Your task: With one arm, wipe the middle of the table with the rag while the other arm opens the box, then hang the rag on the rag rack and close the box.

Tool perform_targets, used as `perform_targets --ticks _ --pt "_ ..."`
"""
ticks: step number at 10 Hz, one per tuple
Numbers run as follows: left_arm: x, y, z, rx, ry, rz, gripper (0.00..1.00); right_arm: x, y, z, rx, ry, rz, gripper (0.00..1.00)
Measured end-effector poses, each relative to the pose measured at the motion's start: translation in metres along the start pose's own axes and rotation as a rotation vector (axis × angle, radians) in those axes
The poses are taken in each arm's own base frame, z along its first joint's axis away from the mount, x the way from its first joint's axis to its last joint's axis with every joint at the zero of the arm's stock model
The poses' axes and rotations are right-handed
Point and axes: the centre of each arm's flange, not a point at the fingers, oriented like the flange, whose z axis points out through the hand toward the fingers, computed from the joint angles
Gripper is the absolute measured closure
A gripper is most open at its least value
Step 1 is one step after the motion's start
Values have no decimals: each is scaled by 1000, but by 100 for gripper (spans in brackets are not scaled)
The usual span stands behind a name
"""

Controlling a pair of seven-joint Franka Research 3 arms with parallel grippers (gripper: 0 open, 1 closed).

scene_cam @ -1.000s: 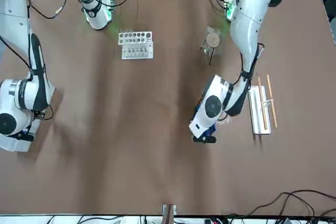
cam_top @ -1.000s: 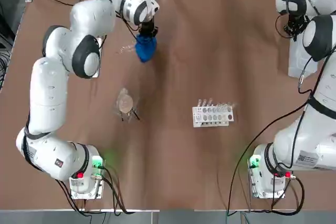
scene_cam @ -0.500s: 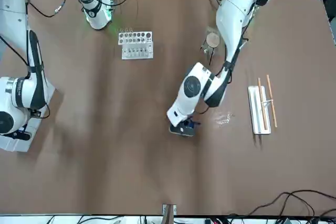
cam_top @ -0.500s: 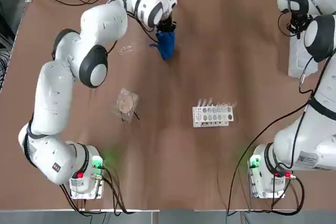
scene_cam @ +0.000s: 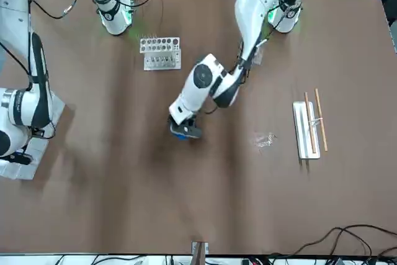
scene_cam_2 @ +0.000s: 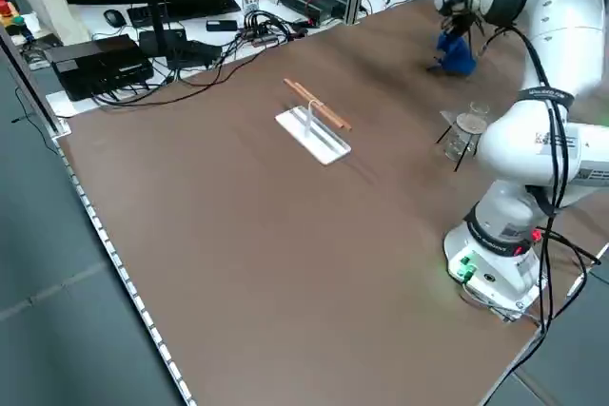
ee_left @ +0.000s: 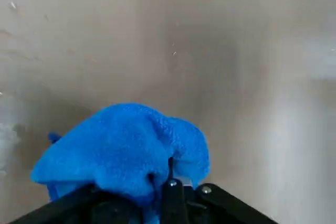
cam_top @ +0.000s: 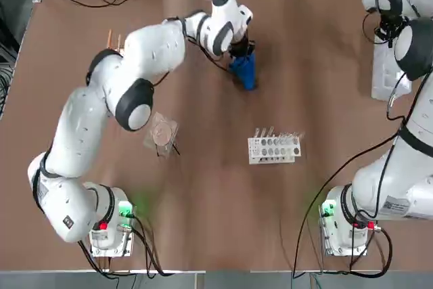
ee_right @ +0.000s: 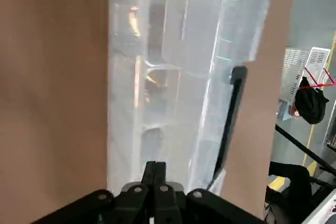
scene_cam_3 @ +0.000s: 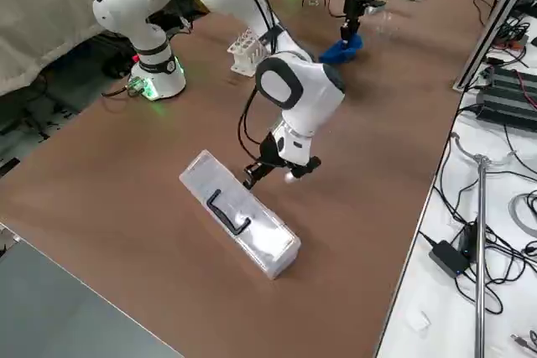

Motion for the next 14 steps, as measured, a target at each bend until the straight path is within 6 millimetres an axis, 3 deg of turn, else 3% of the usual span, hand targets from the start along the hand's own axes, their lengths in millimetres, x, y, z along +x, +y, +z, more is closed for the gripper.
perform_targets --ticks 1,3,7,9,12,14 --pt "0 -11 20 12 -7 -9 89 -3 19 2 -27 -10 18 99" --pt "10 -32 37 36 -7 -30 89 -7 58 17 -59 -36 31 99" --pt "40 -80 34 131 -29 -39 89 -14 113 46 -65 -66 34 99" --pt "58 -109 24 181 -79 -49 89 -13 131 58 -53 -37 39 99" --pt "88 -196 -9 281 -212 -54 89 -8 138 78 -41 13 40 99" --pt "86 -247 -28 324 -262 -10 89 -6 135 94 -40 8 31 99"
